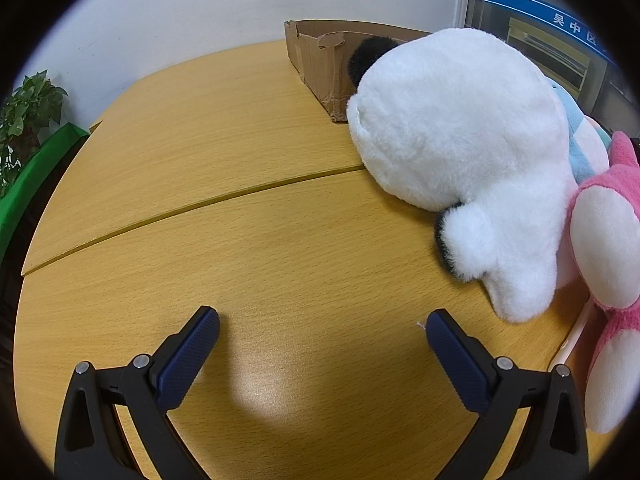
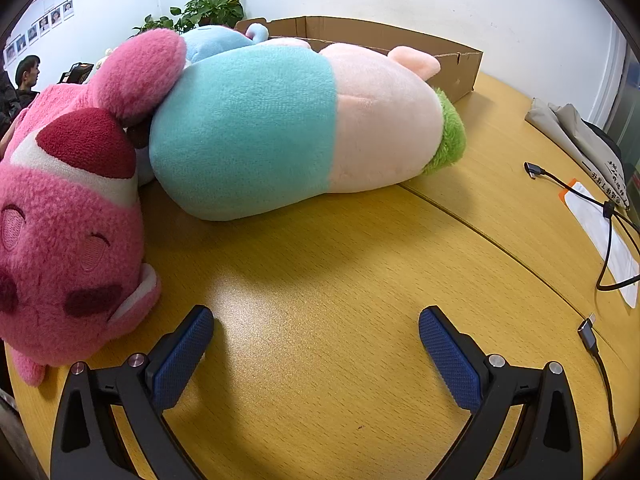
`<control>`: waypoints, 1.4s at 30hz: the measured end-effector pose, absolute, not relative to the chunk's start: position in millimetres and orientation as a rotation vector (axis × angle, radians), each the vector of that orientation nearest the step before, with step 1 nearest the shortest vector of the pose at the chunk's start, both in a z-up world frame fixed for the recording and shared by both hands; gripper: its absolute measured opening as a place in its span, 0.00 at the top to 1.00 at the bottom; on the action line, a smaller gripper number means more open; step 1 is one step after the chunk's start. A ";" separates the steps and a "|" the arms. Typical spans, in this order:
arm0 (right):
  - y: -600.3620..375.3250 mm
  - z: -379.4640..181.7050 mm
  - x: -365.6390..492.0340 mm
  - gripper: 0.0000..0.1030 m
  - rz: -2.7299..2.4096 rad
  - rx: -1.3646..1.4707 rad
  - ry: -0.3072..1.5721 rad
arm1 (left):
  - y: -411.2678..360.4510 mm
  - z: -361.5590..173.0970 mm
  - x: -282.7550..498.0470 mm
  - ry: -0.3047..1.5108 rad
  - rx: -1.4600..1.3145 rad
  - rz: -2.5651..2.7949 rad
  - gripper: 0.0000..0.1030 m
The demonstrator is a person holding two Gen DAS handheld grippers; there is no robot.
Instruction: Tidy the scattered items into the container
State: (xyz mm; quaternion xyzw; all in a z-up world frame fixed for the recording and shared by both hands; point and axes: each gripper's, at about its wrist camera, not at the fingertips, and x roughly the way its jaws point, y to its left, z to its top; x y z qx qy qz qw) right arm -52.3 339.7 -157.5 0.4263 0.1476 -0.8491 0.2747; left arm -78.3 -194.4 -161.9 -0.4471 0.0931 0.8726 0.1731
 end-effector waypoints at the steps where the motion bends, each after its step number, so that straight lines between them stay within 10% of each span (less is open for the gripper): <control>1: 339.9 -157.6 -52.3 0.00 -2.283 1.146 0.397 | -194.3 -161.9 -78.3 0.264 -1.268 2.475 0.00; 16: 330.8 -149.8 -26.0 0.01 -2.365 1.238 0.372 | -184.1 -148.1 -50.6 0.273 -1.271 2.597 0.01; 29: 293.6 17.9 147.0 0.00 -2.776 0.660 0.005 | -88.5 -27.2 114.1 0.297 -0.946 2.589 0.01; 42: 206.8 -12.5 176.1 0.00 -2.881 0.890 -0.087 | 3.8 -34.9 151.2 0.118 -0.897 2.322 0.01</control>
